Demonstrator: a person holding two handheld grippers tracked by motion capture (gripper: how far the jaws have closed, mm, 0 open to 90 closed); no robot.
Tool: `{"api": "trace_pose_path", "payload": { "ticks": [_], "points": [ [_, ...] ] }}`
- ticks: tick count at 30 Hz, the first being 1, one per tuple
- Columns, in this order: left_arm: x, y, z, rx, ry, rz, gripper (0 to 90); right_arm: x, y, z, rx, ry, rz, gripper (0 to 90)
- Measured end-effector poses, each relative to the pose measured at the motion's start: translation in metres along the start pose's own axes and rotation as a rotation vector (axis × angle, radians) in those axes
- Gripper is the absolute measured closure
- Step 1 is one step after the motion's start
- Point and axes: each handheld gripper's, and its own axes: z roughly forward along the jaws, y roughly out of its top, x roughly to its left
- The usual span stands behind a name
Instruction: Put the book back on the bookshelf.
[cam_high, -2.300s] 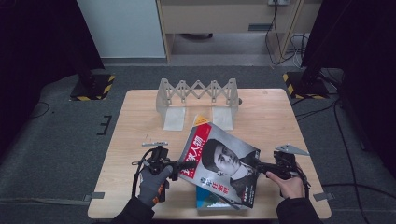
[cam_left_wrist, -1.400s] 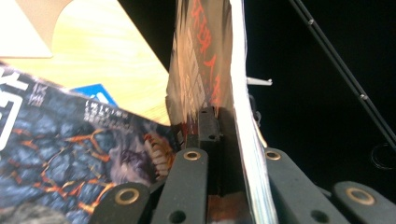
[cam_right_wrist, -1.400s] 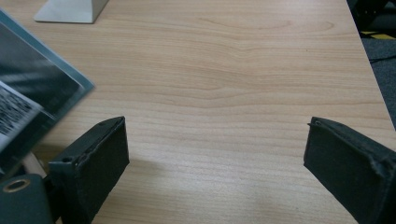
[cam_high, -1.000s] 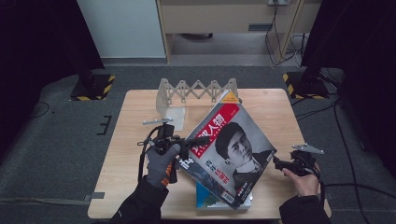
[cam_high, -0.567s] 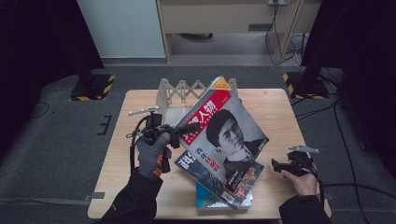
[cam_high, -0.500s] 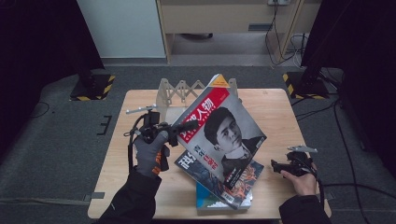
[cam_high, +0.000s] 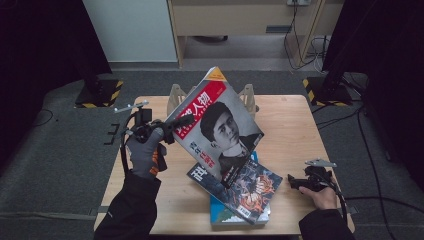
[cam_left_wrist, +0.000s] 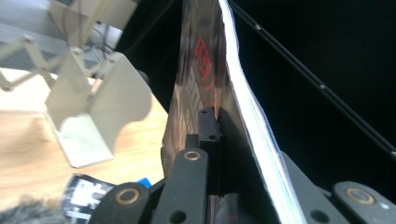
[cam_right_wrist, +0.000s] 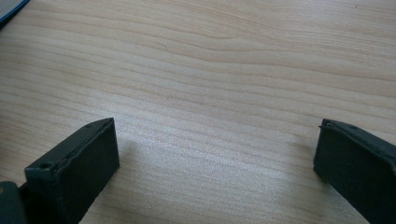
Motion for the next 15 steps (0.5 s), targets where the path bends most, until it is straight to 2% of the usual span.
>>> {"api": "trace_pose_path", "payload": {
  "ticks": [4, 5, 15],
  "points": [
    [0.003, 0.006, -0.004, -0.009, 0.028, 0.013, 86.3, 0.001, -0.002, 0.001, -0.021, 0.010, -0.006, 0.4],
    [0.004, 0.010, -0.007, -0.017, 0.049, 0.020, 86.3, 0.001, -0.002, 0.001, -0.025, 0.012, -0.006, 0.4],
    [0.015, 0.027, -0.018, -0.052, 0.132, 0.036, 86.4, 0.001, -0.002, 0.001, -0.026, 0.007, -0.004, 0.4]
  ]
}}
